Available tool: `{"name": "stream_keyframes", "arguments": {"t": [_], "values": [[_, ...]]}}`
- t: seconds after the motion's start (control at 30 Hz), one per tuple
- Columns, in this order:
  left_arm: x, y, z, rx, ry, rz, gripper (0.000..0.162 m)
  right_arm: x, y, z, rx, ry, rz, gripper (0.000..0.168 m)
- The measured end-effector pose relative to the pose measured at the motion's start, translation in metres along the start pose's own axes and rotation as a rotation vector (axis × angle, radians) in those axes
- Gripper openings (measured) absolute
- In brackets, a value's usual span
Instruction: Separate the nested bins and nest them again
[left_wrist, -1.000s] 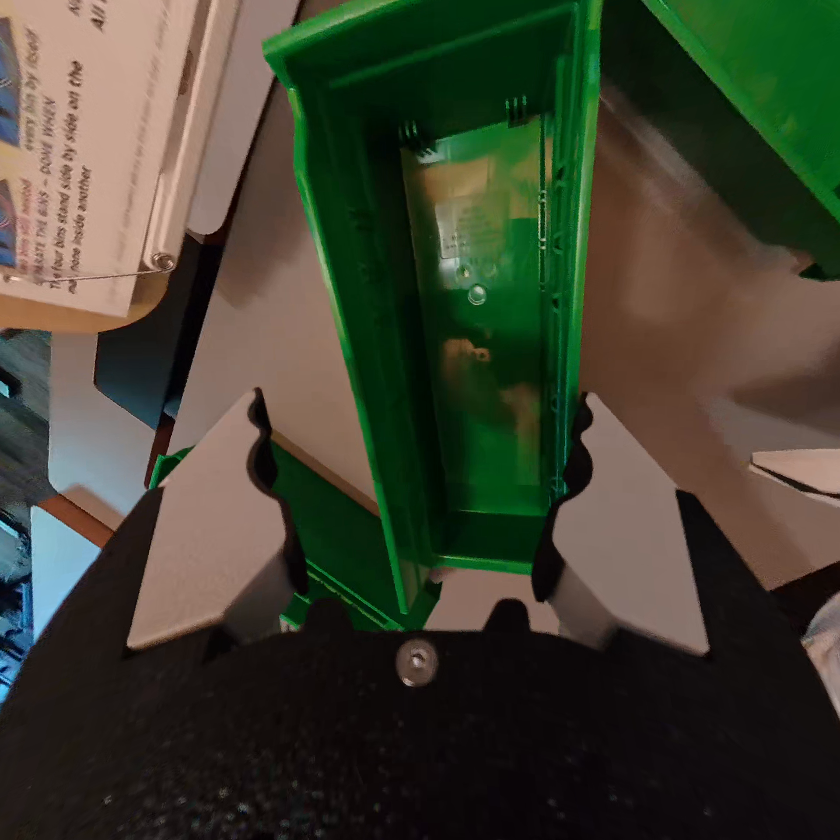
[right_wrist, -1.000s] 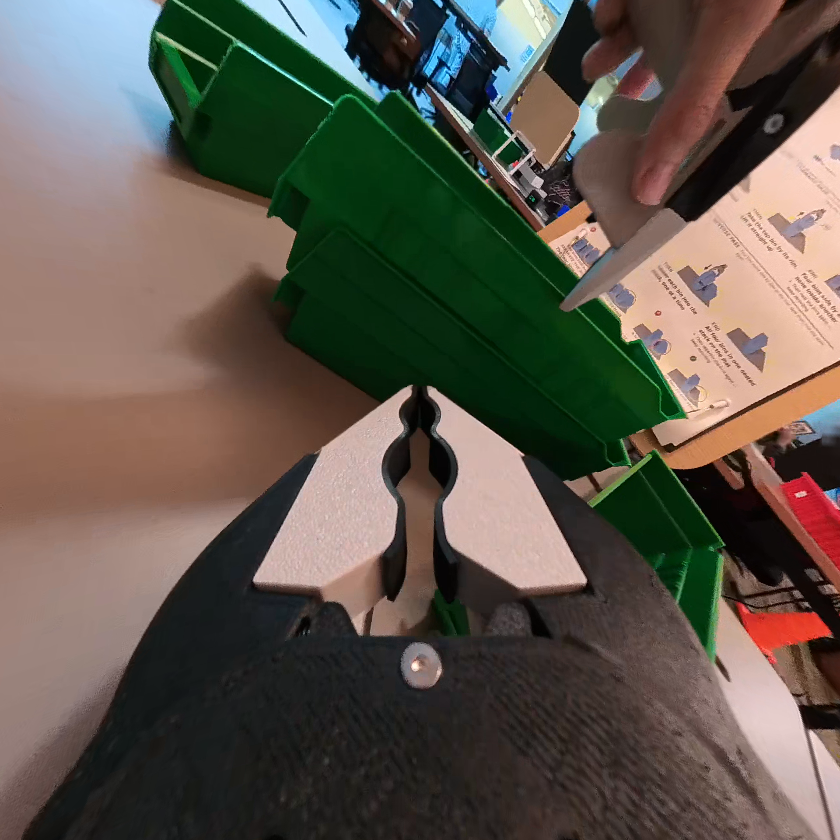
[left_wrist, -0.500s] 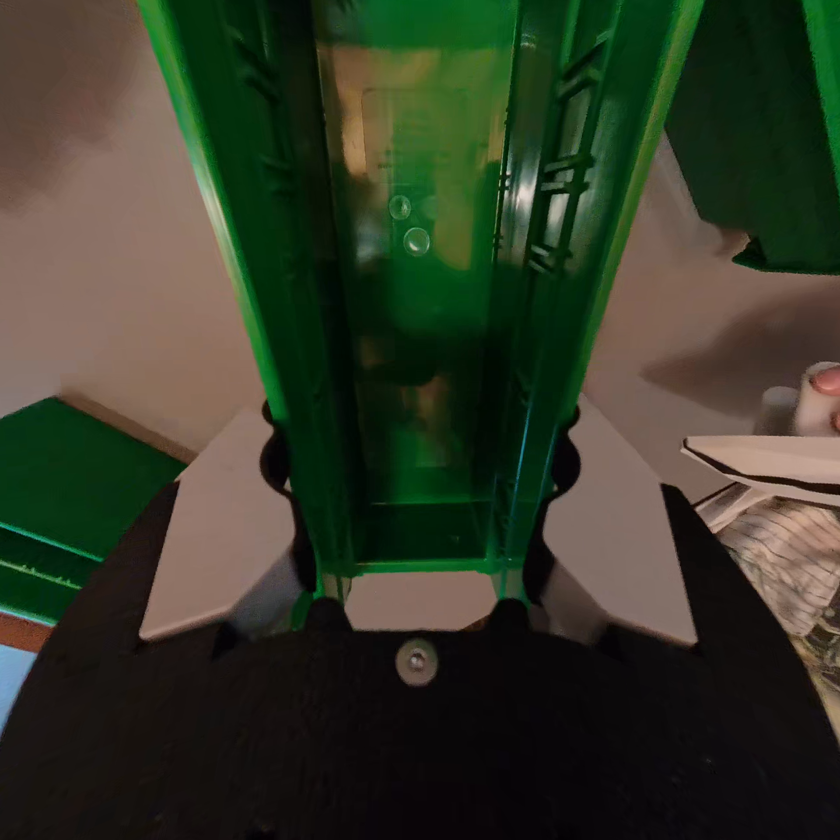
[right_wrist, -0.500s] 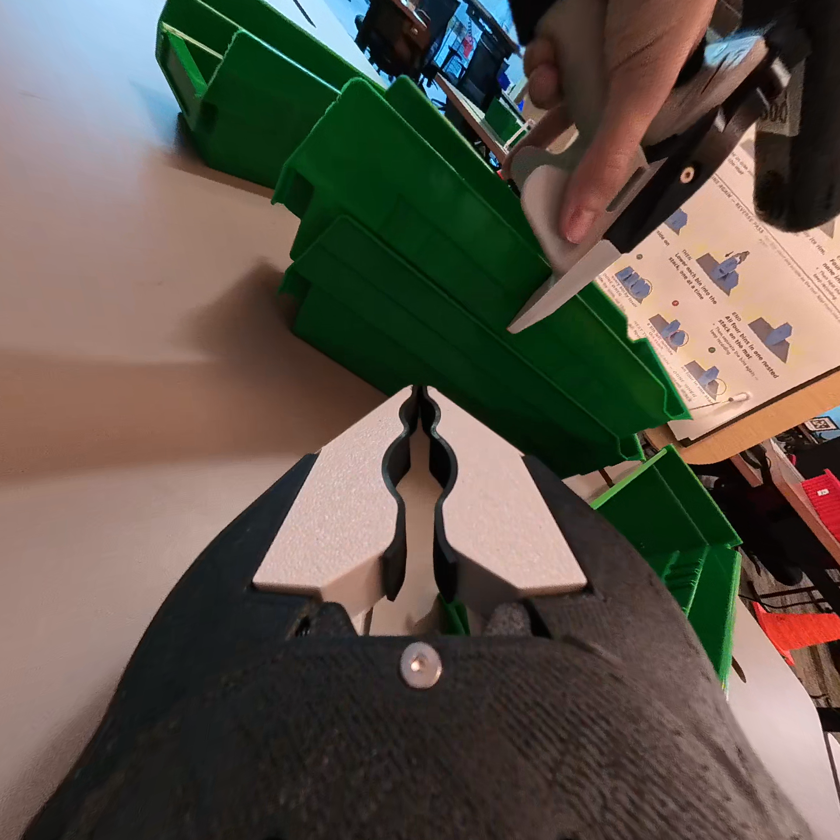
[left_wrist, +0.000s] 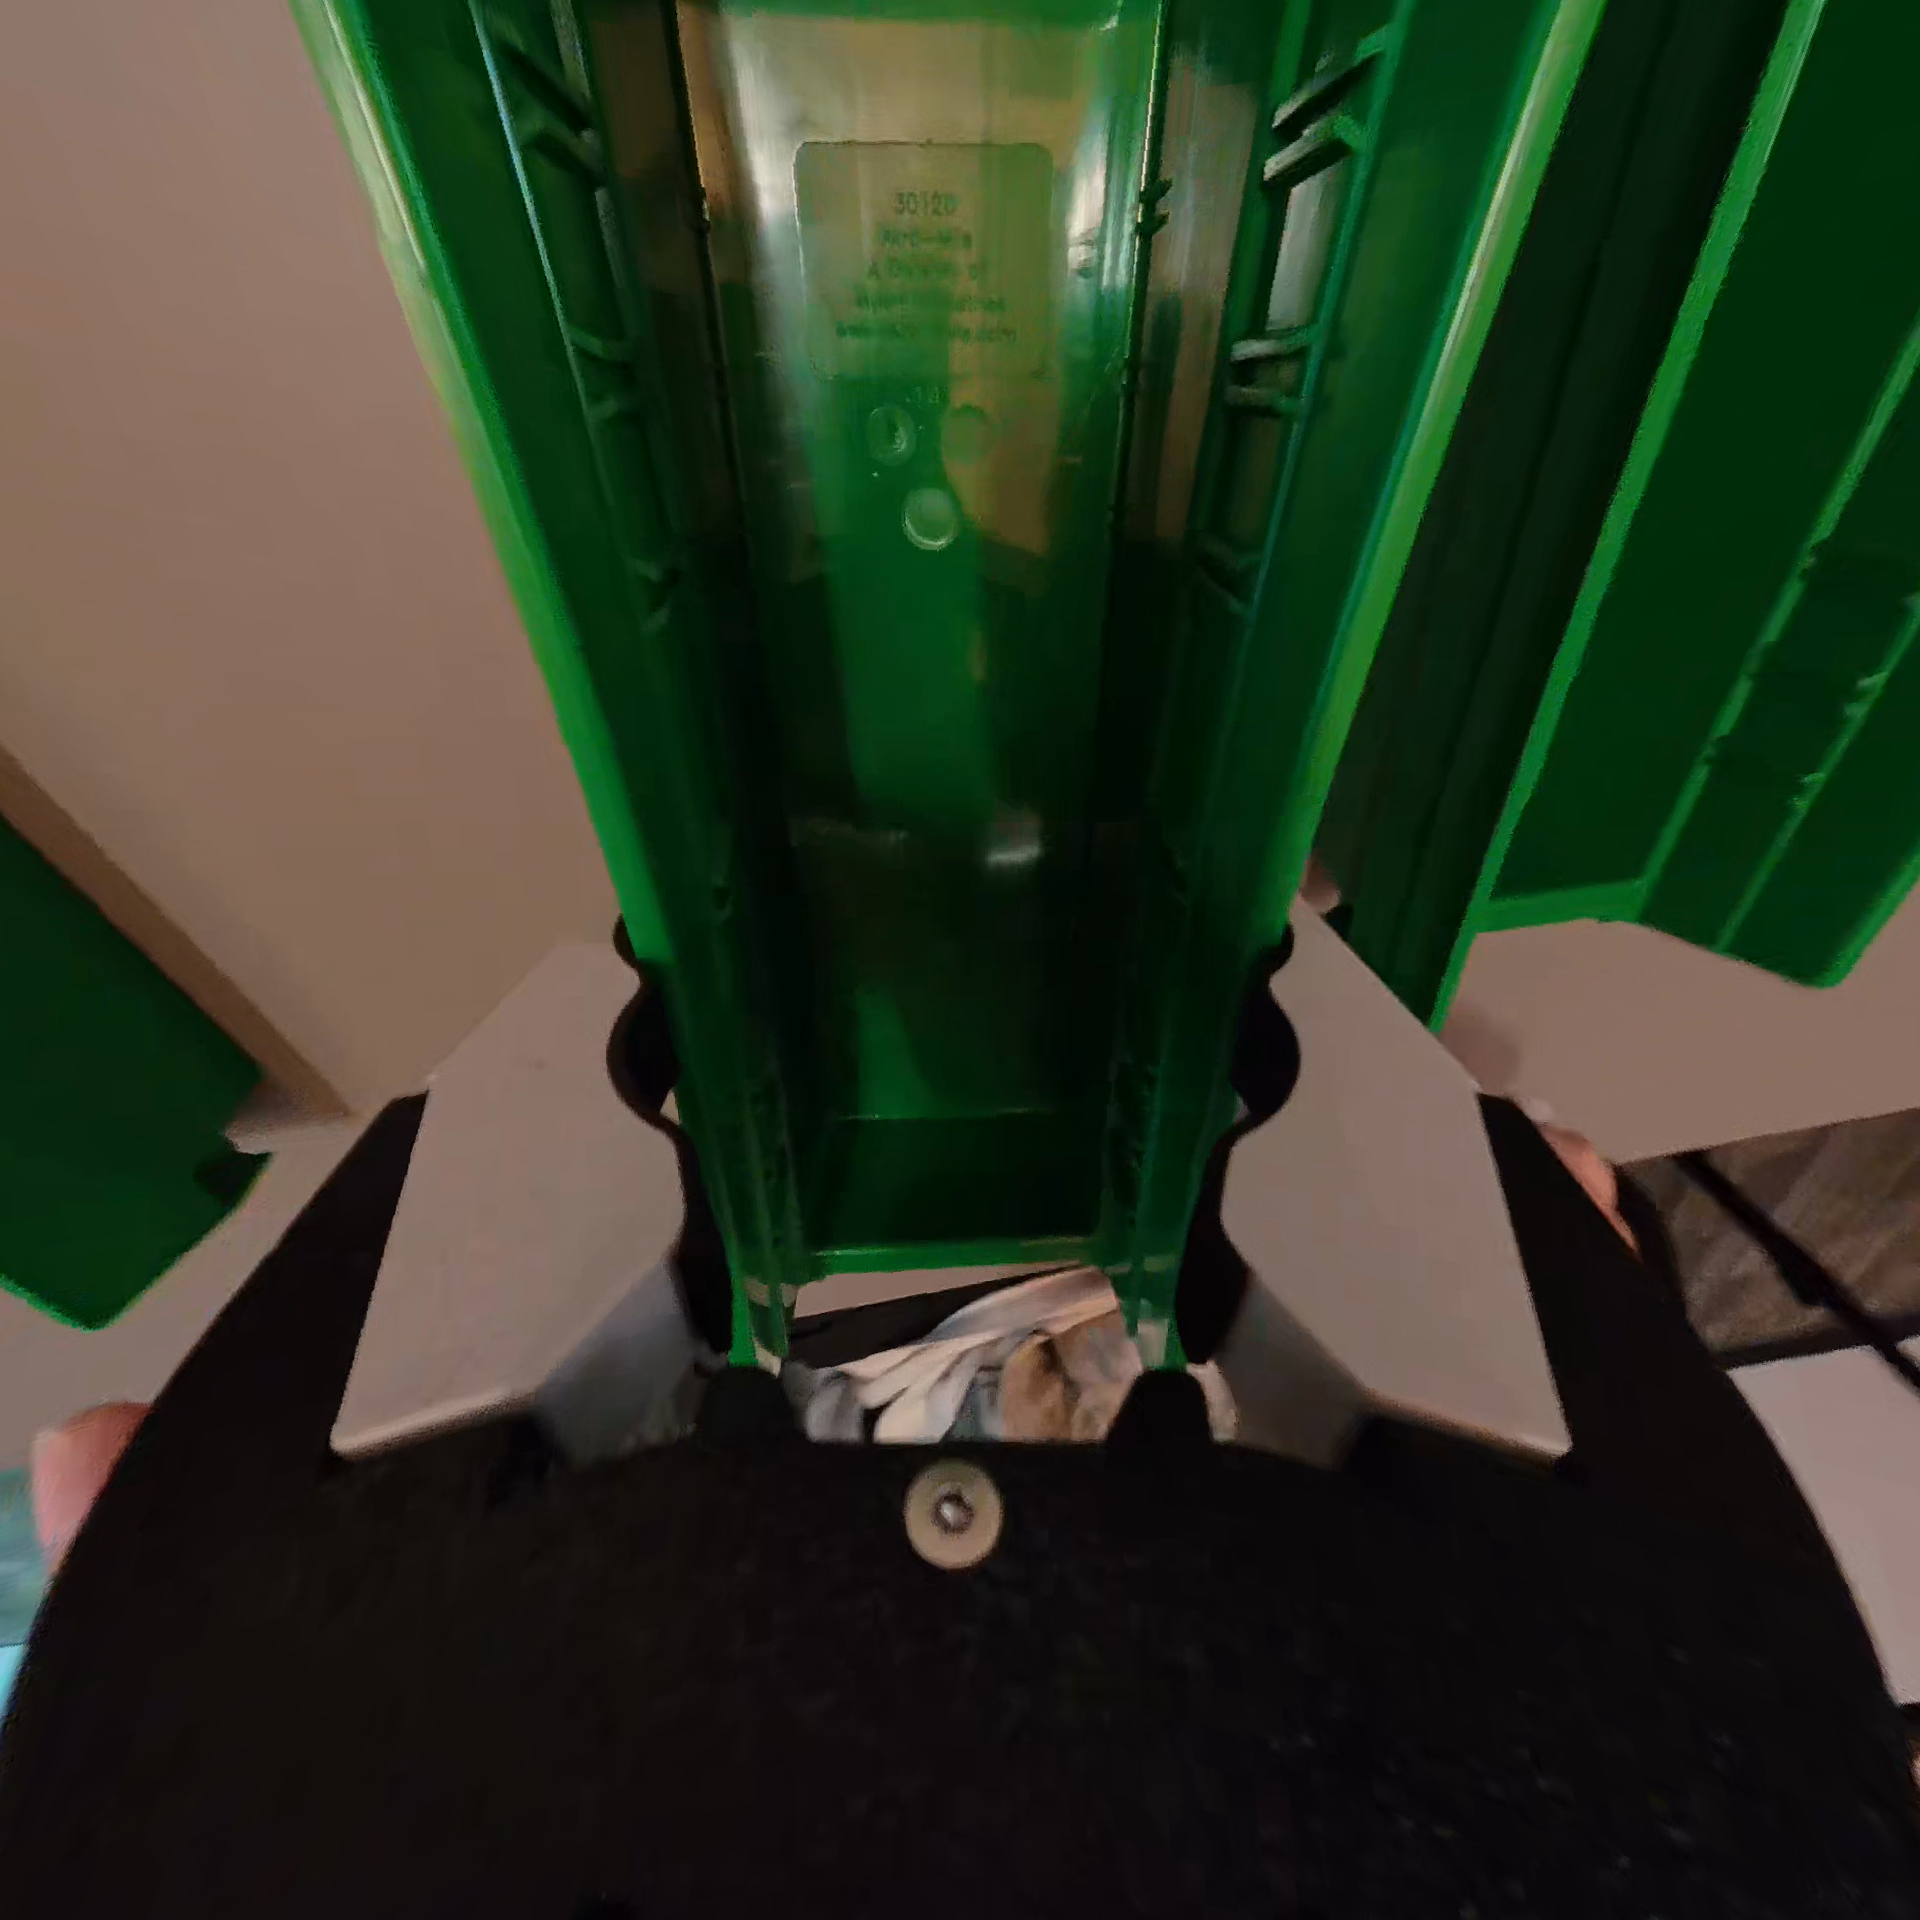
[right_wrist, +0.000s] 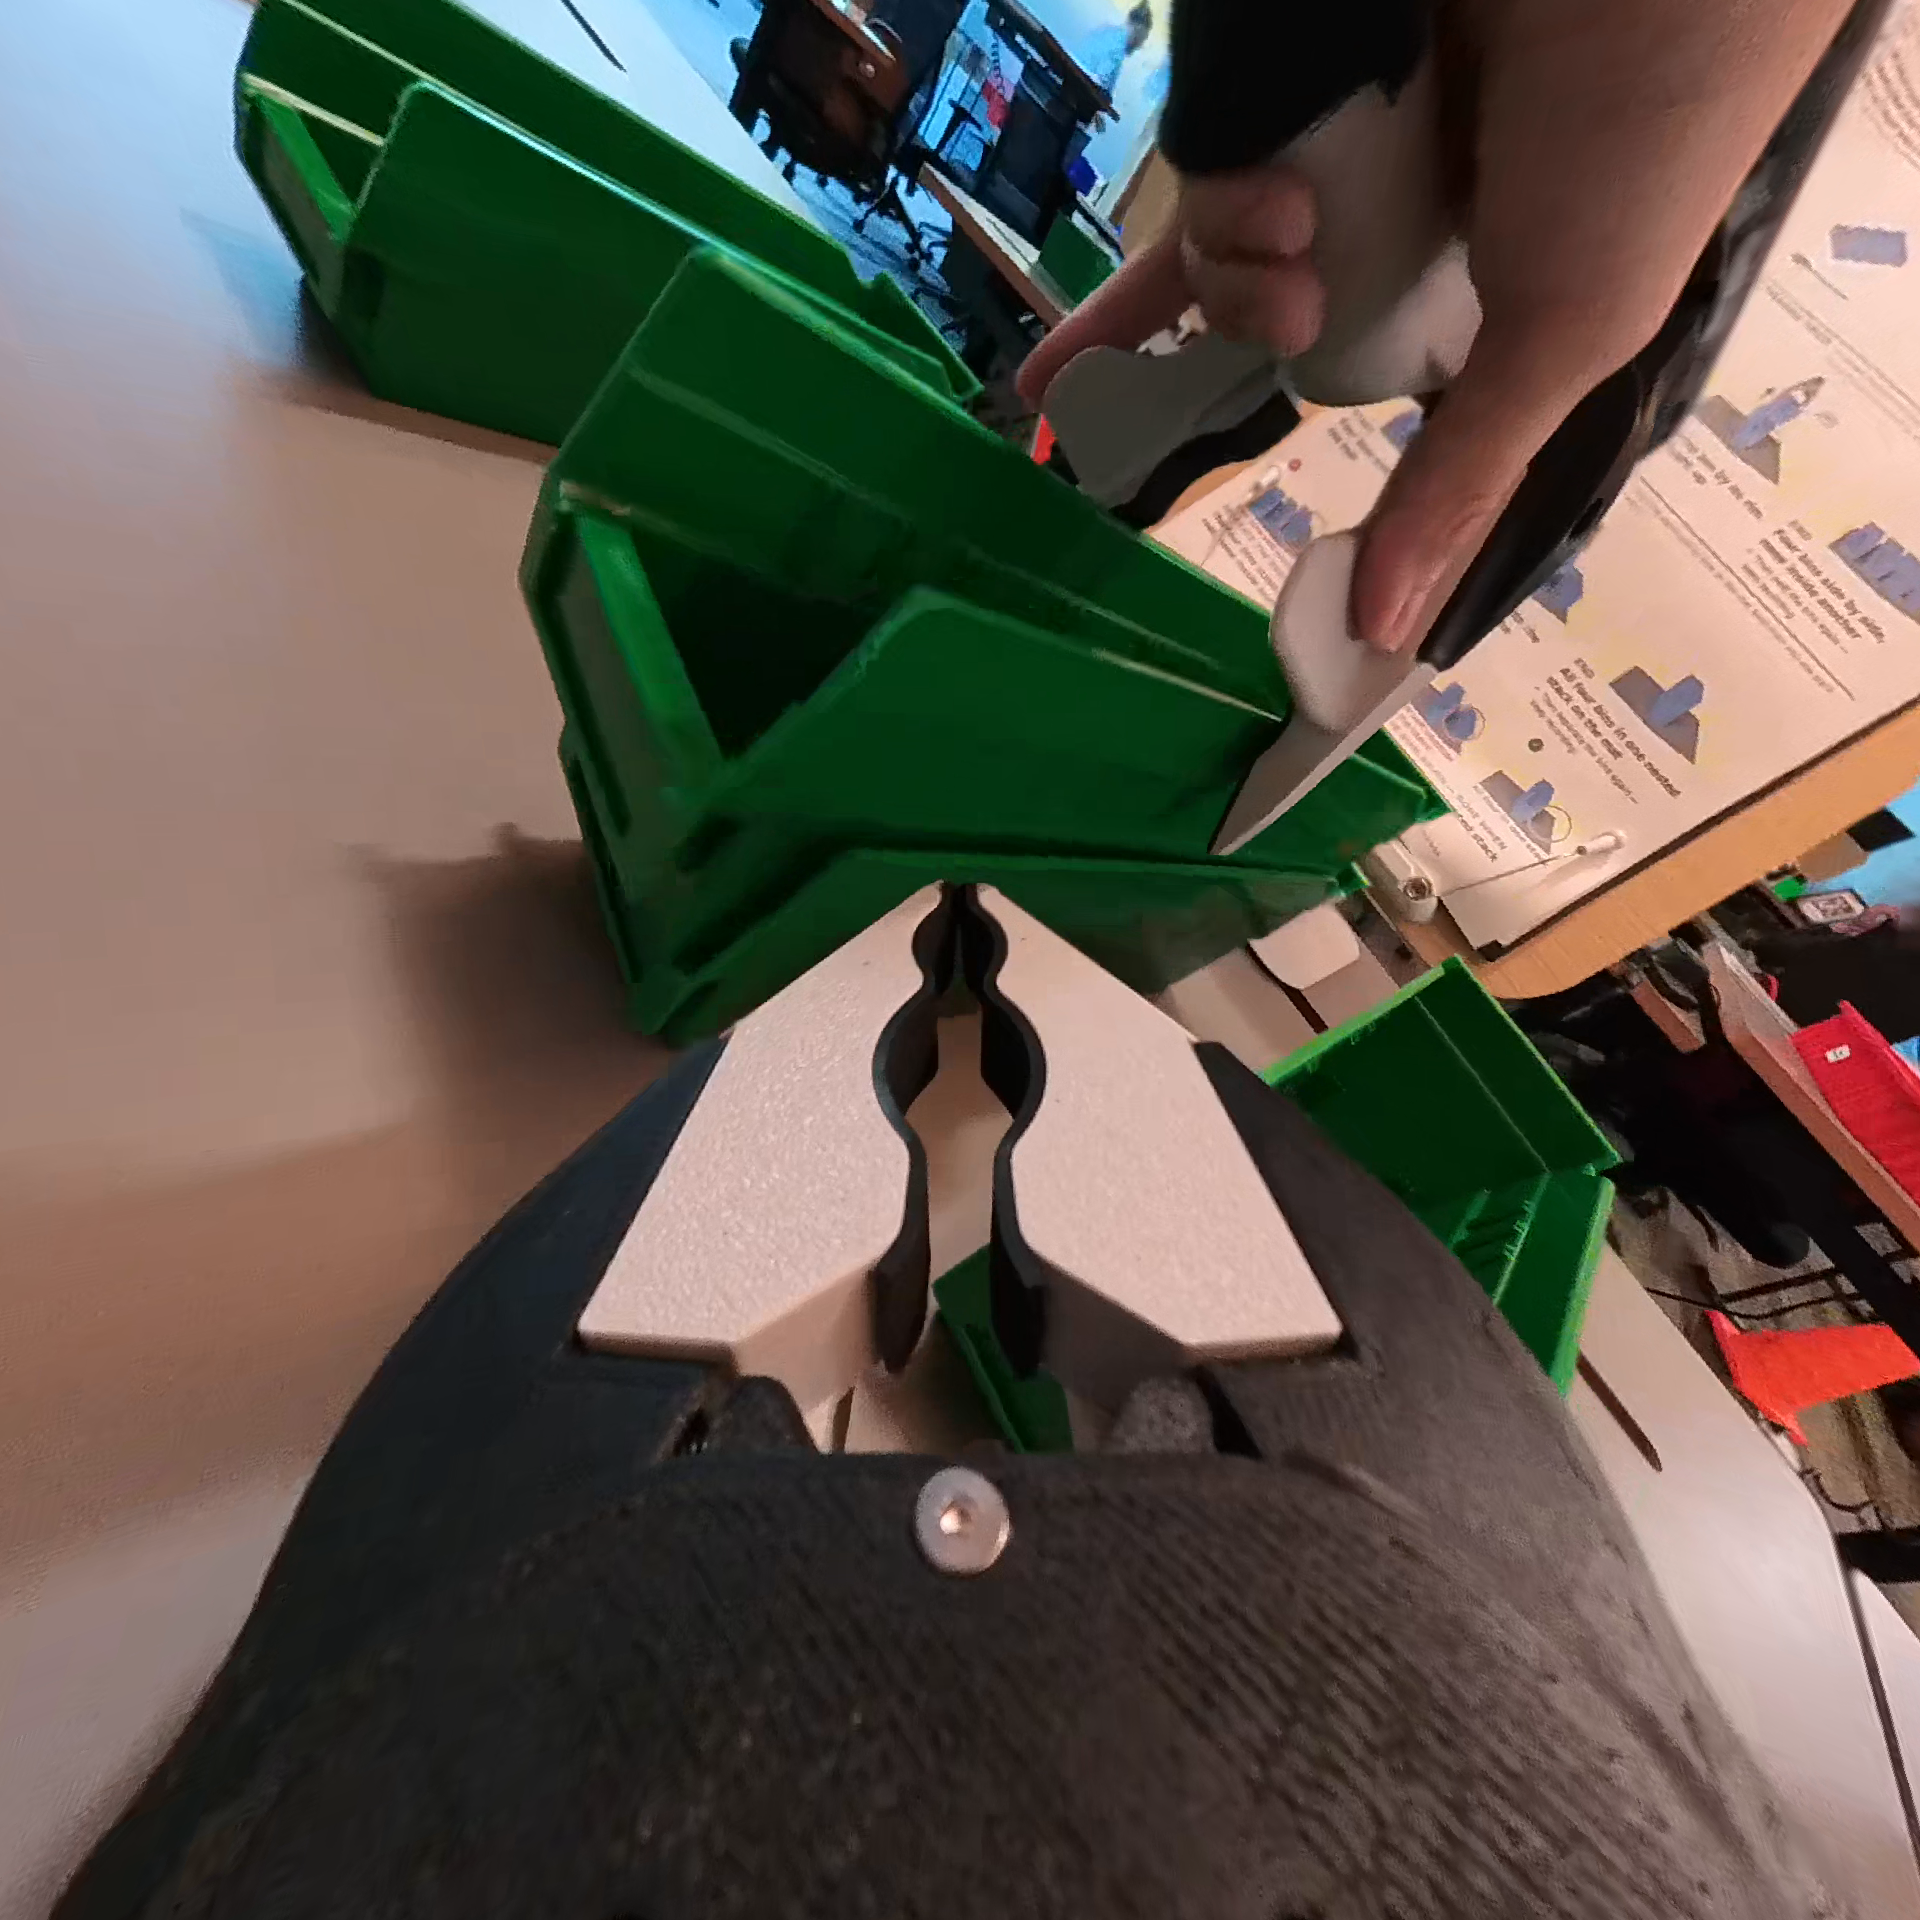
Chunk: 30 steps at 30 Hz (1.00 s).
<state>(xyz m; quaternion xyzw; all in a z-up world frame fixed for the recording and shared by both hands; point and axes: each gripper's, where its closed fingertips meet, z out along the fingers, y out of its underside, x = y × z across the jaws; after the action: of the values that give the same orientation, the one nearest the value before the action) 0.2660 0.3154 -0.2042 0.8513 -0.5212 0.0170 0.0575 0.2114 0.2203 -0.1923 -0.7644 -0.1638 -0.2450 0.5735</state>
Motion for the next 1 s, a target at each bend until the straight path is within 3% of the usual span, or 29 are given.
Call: {"name": "stream_keyframes", "arguments": {"t": [0.3,0.53,1.0], "values": [[0.020,-0.002,0.001,0.026,0.019,-0.189,0.107,0.032,-0.001,-0.019,0.029,0.075,0.082,0.000],[0.020,0.004,-0.005,0.008,-0.008,-0.171,0.105,0.046,0.001,-0.030,0.027,0.108,0.084,0.000],[0.009,0.001,-0.061,0.061,-0.050,-0.075,0.095,0.049,0.007,-0.029,0.011,0.108,0.094,0.000]]}}
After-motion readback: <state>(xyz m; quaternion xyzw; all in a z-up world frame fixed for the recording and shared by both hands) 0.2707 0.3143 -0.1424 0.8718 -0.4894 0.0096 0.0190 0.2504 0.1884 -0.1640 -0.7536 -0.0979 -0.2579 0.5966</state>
